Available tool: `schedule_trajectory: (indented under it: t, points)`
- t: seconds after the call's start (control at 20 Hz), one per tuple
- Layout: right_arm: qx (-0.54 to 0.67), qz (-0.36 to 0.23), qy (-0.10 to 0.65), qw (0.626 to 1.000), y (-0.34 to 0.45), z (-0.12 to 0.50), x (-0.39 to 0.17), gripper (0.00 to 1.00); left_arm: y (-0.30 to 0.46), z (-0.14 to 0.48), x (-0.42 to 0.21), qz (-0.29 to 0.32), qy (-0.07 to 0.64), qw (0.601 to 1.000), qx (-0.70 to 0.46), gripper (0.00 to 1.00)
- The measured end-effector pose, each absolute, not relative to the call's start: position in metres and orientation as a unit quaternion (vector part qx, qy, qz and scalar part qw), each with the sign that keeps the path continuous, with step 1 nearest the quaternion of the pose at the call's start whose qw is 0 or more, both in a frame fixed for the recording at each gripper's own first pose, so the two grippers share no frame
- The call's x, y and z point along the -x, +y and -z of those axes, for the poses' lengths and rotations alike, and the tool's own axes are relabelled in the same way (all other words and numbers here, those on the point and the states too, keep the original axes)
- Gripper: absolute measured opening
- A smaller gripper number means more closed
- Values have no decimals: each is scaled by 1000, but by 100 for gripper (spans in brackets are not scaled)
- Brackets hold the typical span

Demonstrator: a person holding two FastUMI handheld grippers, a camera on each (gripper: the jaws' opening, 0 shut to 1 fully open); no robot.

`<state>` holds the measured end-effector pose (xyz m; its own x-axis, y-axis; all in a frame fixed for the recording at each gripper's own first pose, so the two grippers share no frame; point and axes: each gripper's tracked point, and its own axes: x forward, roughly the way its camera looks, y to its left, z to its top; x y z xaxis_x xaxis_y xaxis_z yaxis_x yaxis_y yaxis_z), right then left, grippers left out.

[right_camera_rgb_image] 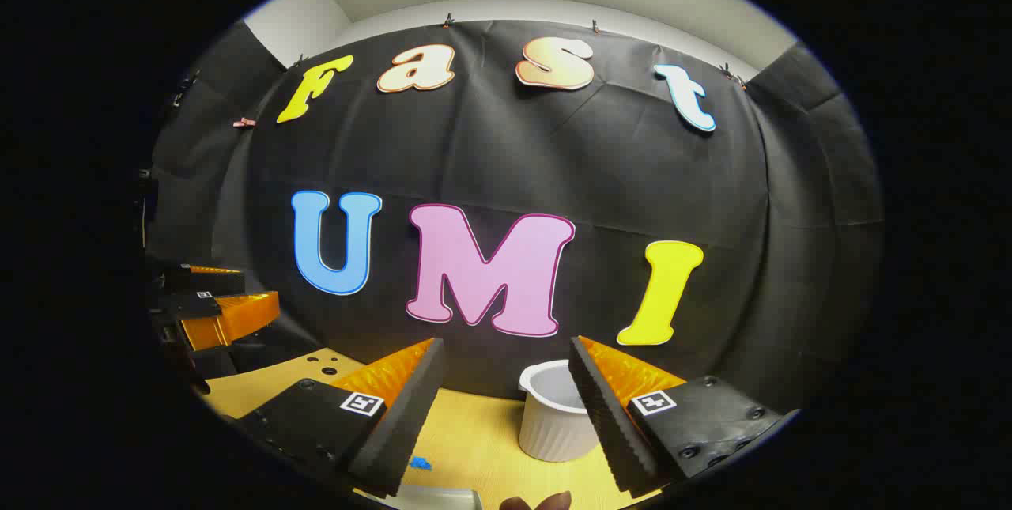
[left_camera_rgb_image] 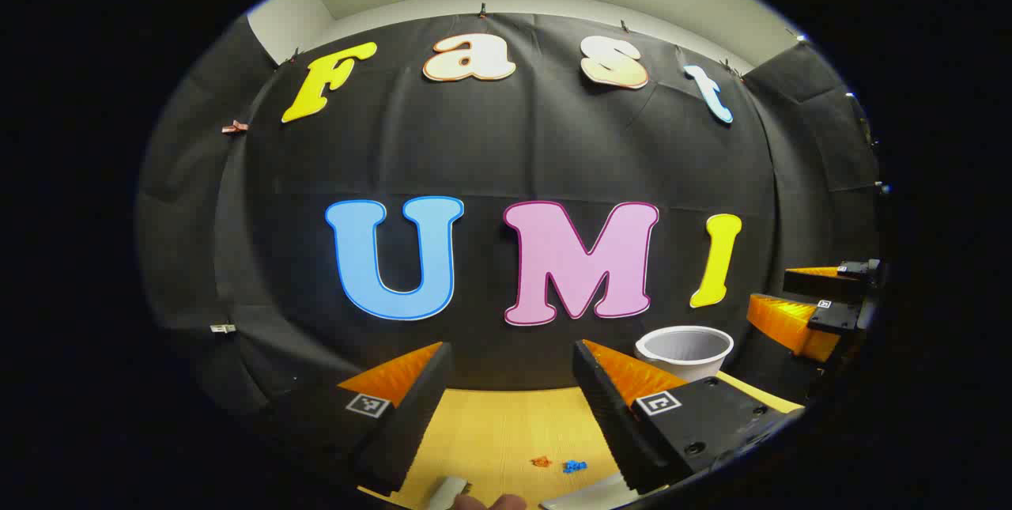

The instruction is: Pick up the small broom and dustpan from the desktop, sweep the trash into the dustpan with the broom, and then empty the trash into the garbage bin.

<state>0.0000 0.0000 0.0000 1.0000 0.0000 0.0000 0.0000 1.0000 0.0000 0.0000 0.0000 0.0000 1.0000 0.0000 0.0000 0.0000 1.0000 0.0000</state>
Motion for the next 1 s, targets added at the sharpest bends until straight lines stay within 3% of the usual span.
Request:
schedule_trajectory:
  t: [0.75, 1.0]
  points:
    - [-2, -23, -1, 1000, 16, -5, 18, 97, 20, 8, 20, -21, 12, 1000, -1, 97]
    - [-1, -78, 91, 993, 36, 38, 50, 98, 30, 17, 28, -25, 17, 1000, -6, 97]
